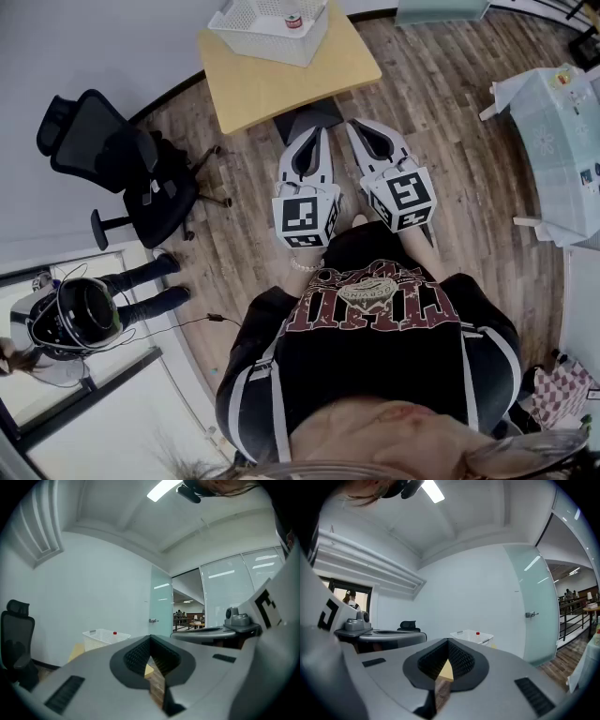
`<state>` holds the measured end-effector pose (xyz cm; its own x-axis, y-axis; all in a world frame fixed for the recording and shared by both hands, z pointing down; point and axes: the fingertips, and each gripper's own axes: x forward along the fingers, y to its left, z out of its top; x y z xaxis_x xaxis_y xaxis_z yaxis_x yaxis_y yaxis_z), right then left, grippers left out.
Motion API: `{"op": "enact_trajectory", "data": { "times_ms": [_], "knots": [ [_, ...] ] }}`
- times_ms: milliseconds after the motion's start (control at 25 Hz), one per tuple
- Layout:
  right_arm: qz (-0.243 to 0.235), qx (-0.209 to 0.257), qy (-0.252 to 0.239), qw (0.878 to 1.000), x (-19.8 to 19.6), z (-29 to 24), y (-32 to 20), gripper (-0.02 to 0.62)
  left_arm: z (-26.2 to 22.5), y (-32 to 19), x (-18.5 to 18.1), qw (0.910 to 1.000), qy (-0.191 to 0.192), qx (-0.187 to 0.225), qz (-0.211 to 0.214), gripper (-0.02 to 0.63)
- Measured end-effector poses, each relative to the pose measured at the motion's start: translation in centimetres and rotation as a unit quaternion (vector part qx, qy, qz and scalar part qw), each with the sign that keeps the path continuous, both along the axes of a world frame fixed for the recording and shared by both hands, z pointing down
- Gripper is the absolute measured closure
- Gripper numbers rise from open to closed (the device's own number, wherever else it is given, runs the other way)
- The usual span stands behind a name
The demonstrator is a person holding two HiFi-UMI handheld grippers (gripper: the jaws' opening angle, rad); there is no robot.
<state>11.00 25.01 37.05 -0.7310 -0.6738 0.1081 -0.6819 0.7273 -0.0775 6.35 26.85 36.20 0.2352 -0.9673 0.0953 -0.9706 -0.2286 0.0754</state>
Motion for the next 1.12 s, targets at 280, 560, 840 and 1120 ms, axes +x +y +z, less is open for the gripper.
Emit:
{"op": "enact_trajectory", "data": {
  "times_ms": [280,560,840,1120],
  "knots": [
    [-0.003,-0.004,-0.002,1.0,-0.5,0.1,-1.0,0.578,0.2,-1.0,-0.3,1.0,0.003,-0.006,-0.001,0.558],
    [-0.009,-0.006,-0.006,1.0,0.3,0.3,-1.4,0.577,0.5,-1.2,0.2,0.9999,0.004,-0.008,-0.013,0.558],
    [-0.015,-0.008,-0.01,1.0,1.2,0.4,-1.4,0.578,0.9,-1.0,0.7,0.9996,0.002,-0.014,-0.025,0.558],
    [-0.018,-0.007,-0.018,1.0,1.2,0.3,-1.5,0.577,1.1,-1.1,0.5,0.9995,0.005,-0.013,-0.029,0.558]
  ]
}}
